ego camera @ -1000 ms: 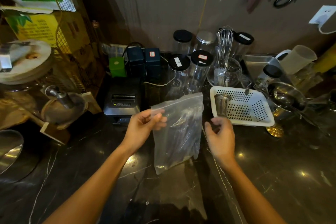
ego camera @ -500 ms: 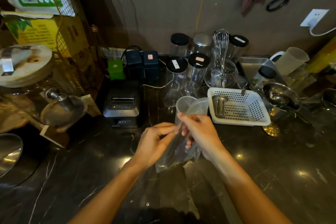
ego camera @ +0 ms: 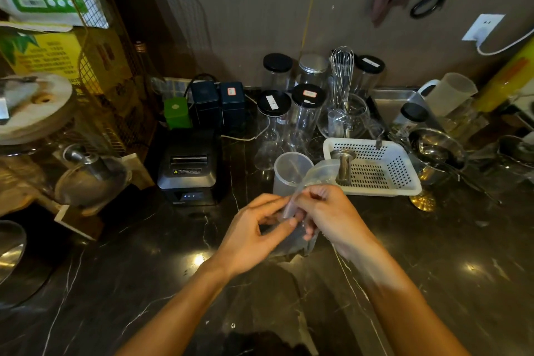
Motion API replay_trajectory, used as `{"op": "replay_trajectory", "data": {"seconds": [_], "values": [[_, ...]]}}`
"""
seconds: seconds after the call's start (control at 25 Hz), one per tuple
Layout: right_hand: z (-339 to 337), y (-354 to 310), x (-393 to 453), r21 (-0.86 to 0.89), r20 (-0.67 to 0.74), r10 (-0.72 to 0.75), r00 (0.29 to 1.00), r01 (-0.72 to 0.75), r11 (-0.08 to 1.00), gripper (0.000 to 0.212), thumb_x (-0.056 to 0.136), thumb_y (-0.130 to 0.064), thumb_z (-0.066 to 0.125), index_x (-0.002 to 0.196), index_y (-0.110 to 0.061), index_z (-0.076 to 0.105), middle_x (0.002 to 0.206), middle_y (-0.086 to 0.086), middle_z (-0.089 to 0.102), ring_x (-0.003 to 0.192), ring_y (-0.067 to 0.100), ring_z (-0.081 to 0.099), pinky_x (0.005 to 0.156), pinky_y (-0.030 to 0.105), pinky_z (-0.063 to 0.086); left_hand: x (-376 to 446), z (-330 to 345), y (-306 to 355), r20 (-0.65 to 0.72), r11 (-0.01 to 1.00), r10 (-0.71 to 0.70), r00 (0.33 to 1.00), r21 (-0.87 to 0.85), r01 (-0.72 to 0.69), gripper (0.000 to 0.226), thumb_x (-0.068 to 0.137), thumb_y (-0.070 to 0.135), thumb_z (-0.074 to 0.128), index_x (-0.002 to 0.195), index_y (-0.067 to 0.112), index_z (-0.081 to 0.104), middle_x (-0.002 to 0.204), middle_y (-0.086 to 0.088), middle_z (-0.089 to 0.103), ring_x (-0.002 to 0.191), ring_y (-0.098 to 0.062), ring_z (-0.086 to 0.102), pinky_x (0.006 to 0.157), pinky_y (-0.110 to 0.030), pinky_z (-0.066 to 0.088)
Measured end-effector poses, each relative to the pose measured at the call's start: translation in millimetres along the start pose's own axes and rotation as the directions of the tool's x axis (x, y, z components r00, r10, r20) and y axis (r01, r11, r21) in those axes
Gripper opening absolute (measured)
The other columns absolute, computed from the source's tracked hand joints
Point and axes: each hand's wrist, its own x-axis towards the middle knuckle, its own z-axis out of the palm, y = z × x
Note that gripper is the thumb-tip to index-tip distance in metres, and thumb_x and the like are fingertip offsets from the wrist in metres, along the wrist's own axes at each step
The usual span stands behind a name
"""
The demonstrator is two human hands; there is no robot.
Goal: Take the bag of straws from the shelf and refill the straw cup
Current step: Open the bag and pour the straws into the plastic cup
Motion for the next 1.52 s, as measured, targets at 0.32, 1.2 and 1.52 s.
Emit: {"op": "replay_trajectory", "data": {"seconds": [0.32, 1.2, 1.52], "values": [[1, 11, 2, 0.048, -0.052, -0.033, 0.998, 0.035, 0.998, 0.025, 0.101, -0.017, 0.068, 0.077, -0.009, 0.068, 0.055, -0.001, 0.057, 0.043, 0.011, 0.049, 0.047, 0.027, 0.050, 12, 7, 3, -0.012, 0.954, -0.180, 0.984, -0.246, 0.172, 0.019, 0.100, 0.026, 0.061, 0.101, 0.010, 0.070, 0.101, -0.012, 0.076, 0.101, -0.025, 0.075, 0.095, -0.050, 0.060], [-24, 29, 0, 0.022, 0.115, -0.077, 0.990, 0.075, 0.997, 0.023, 0.103, -0.008, 0.058, 0.086, -0.007, 0.073, 0.071, 0.009, 0.060, 0.058, 0.021, 0.053, 0.056, 0.036, 0.055, 25, 11, 3, 0.002, 0.953, -0.265, 0.964, -0.153, 0.262, 0.021, 0.099, 0.005, 0.060, 0.091, 0.001, 0.079, 0.094, -0.018, 0.078, 0.097, -0.030, 0.075, 0.091, -0.045, 0.063], [-20, 24, -7, -0.067, 0.060, -0.067, 0.996, 0.071, 0.995, 0.018, 0.097, -0.004, 0.060, 0.084, 0.008, 0.064, 0.056, 0.003, 0.054, 0.051, 0.019, 0.051, 0.061, 0.043, 0.054, 20, -2, 5, -0.095, 0.956, -0.290, 0.952, -0.075, 0.284, 0.020, 0.093, 0.015, 0.067, 0.079, 0.011, 0.080, 0.081, 0.000, 0.078, 0.087, -0.015, 0.075, 0.088, -0.043, 0.063]]}}
